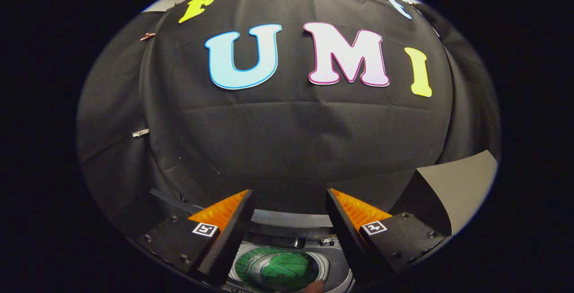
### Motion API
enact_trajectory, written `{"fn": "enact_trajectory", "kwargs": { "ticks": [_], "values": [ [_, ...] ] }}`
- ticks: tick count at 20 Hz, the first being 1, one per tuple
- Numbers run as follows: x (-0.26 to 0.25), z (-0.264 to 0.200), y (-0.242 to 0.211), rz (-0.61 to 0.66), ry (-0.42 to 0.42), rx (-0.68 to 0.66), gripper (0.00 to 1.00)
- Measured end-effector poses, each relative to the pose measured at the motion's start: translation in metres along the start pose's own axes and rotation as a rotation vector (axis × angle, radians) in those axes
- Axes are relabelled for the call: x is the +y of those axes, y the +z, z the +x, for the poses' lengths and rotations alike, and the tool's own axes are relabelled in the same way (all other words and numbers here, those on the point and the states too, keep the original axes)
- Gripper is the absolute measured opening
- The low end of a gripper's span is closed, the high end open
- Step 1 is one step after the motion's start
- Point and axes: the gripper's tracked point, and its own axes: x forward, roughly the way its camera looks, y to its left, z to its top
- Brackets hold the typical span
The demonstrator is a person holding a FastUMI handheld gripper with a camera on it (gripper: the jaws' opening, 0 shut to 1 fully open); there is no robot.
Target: Put the clothes into the washing machine and then close the washing machine lid.
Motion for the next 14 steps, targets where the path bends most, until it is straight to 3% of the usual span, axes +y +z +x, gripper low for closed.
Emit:
{"fn": "enact_trajectory", "kwargs": {
  "ticks": [8,14],
  "values": [
    [0.013,-0.052,-0.083,-0.01,0.083,0.09,1.0],
    [0.012,-0.067,-0.119,-0.054,0.083,0.118,1.0]
  ]
}}
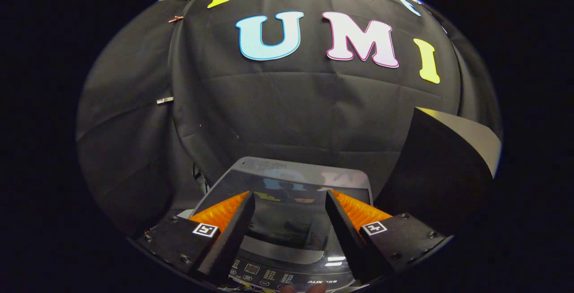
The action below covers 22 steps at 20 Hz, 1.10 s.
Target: Put the clothes into the washing machine and then close the washing machine lid.
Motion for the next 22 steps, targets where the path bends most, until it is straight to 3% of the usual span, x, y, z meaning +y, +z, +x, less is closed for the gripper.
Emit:
{"fn": "enact_trajectory", "kwargs": {
  "ticks": [6,22],
  "values": [
    [-0.005,-0.01,0.003,0.004,-0.027,-0.031,1.0],
    [0.008,-0.105,0.093,-0.034,-0.041,-0.31,1.0]
  ]
}}
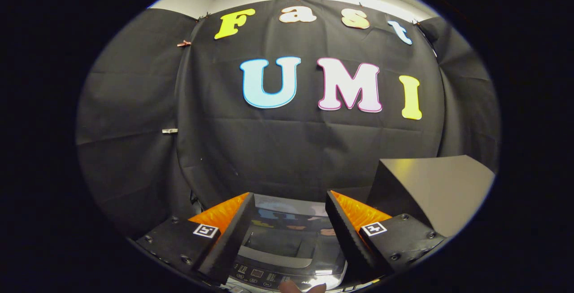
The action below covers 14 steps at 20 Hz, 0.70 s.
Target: Put the clothes into the washing machine and then close the washing machine lid.
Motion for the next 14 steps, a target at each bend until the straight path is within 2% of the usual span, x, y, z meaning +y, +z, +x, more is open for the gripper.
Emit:
{"fn": "enact_trajectory", "kwargs": {
  "ticks": [8,14],
  "values": [
    [-0.022,-0.054,0.035,-0.002,-0.03,-0.045,0.99],
    [-0.049,-0.108,0.061,0.043,-0.066,-0.106,0.99]
  ]
}}
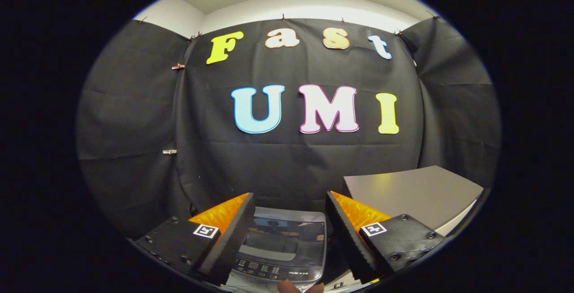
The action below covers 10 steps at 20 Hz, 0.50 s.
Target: Put the clothes into the washing machine and then close the washing machine lid.
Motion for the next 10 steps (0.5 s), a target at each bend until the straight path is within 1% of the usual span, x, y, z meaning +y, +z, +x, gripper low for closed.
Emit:
{"fn": "enact_trajectory", "kwargs": {
  "ticks": [5,10],
  "values": [
    [-0.024,-0.042,0.014,0.026,-0.013,-0.036,0.99],
    [-0.061,-0.085,0.023,0.022,-0.062,-0.077,0.99]
  ]
}}
